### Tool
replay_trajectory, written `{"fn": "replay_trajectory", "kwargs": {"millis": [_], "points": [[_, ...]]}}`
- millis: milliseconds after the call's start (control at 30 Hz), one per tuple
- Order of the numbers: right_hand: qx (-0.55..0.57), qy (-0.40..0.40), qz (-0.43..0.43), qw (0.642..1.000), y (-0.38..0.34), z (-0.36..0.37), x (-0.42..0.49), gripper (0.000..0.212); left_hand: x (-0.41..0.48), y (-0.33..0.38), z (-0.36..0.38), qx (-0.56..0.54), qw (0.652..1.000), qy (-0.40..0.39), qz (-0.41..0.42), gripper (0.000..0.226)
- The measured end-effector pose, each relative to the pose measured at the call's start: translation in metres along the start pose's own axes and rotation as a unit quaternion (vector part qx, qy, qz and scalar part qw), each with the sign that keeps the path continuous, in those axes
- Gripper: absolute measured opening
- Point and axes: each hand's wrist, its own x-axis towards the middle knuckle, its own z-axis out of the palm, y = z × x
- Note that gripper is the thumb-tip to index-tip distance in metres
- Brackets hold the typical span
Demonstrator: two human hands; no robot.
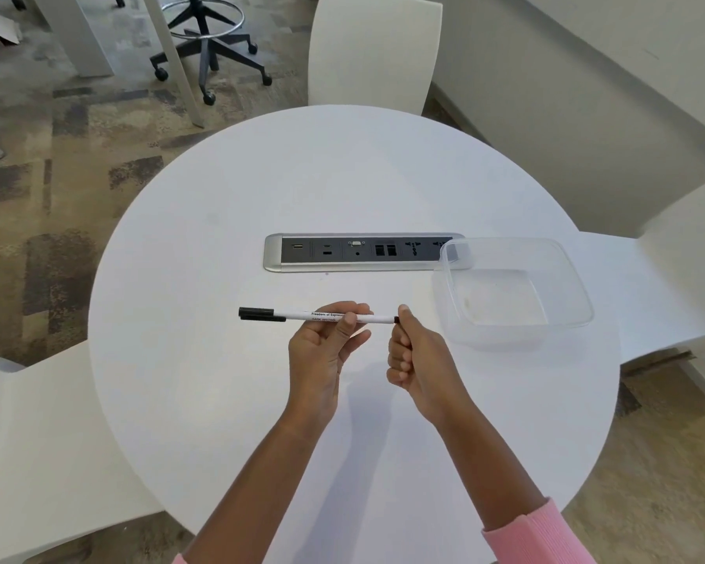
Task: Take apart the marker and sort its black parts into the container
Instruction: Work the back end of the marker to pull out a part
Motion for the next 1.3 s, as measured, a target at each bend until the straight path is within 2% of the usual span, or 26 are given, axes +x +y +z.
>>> {"fn": "replay_trajectory", "kwargs": {"millis": [100,267,400,567,633,800,867,1033,1133,1233,1300], "points": [[0.002,-0.008,-0.006,1.000,-0.004,0.001,-0.002,0.049,-0.001,0.003,0.001,0.007,1.000,0.004,0.001,0.018],[-0.046,-0.026,-0.079,0.996,-0.002,0.002,-0.001,0.046,-0.005,0.004,0.007,0.000,0.999,0.046,0.023,0.006],[-0.085,-0.020,-0.170,0.982,0.003,0.001,0.002,0.047,-0.007,0.005,0.015,-0.057,0.994,0.090,-0.013,0.015],[-0.132,-0.006,-0.252,0.959,0.006,-0.001,0.003,0.044,-0.007,0.012,0.020,-0.088,0.990,0.099,-0.049,0.013],[-0.133,-0.020,-0.240,0.962,0.003,-0.003,0.002,0.045,-0.006,0.014,0.021,-0.076,0.992,0.096,-0.043,0.012],[-0.038,-0.080,-0.081,0.993,-0.007,-0.005,-0.002,0.054,-0.005,0.016,0.021,-0.046,0.995,0.087,-0.020,0.013],[-0.048,-0.063,-0.087,0.993,-0.008,-0.006,-0.003,0.049,-0.006,0.016,0.021,-0.033,0.996,0.084,-0.010,0.013],[-0.093,-0.048,-0.155,0.982,-0.010,-0.011,-0.003,0.027,-0.008,0.015,0.022,-0.028,0.994,0.101,-0.005,0.011],[-0.108,-0.024,-0.218,0.970,-0.007,-0.012,-0.002,0.024,-0.008,0.015,0.023,-0.039,0.993,0.110,-0.017,0.013],[-0.146,0.000,-0.301,0.943,-0.002,-0.012,0.000,0.028,-0.008,0.017,0.024,-0.057,0.991,0.114,-0.033,0.013],[-0.196,0.020,-0.374,0.906,0.003,-0.013,0.000,0.024,-0.008,0.019,0.024,-0.068,0.991,0.109,-0.041,0.014]]}}
